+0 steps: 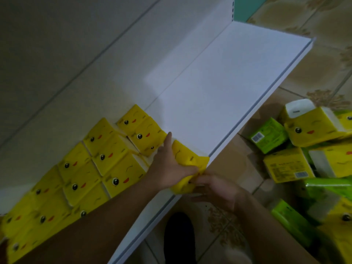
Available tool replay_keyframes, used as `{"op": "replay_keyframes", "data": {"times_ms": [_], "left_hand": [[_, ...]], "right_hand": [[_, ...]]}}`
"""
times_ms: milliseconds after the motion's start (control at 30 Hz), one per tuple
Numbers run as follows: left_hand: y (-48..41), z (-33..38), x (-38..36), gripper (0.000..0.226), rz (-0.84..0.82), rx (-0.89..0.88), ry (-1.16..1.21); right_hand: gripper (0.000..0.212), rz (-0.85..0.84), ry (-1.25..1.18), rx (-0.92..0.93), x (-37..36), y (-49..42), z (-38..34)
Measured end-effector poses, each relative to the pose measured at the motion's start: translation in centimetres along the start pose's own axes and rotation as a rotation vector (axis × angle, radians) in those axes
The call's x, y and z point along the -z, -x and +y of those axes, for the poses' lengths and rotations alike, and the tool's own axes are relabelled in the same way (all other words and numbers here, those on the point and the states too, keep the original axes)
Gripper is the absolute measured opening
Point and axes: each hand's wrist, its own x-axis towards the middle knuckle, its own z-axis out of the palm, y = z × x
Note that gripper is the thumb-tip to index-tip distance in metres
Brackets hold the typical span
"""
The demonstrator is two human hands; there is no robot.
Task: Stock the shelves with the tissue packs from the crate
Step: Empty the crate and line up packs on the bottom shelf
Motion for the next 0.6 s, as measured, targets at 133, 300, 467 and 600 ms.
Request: {"op": "replay_keyframes", "data": {"times_ms": [133, 300, 467, 600], "left_hand": [[-2.2, -0.4, 0.4, 0.114, 0.094, -0.187, -0.413], [-3.6, -2.6, 0.0, 0.106, 0.069, 0.072, -0.873], [-3.9, -2.5, -0.9, 0.08, 0.01, -0.32, -0.925], [-3.4, -2.7, -0.8, 0.069, -0.041, -0.156, -1.072]], "right_hand": [[0.042, 0.044, 0.078, -0.046, 1.0, 0.0, -0.5], [0.036, 0.161, 0.162, -0.089, 2.6, 0.2, -0.9], [0.028, 0.18, 0.077, -0.044, 4.3, 0.8, -1.1], [0.021, 0.258, 0.104, -0.018, 5.3, 1.1, -1.1]]}}
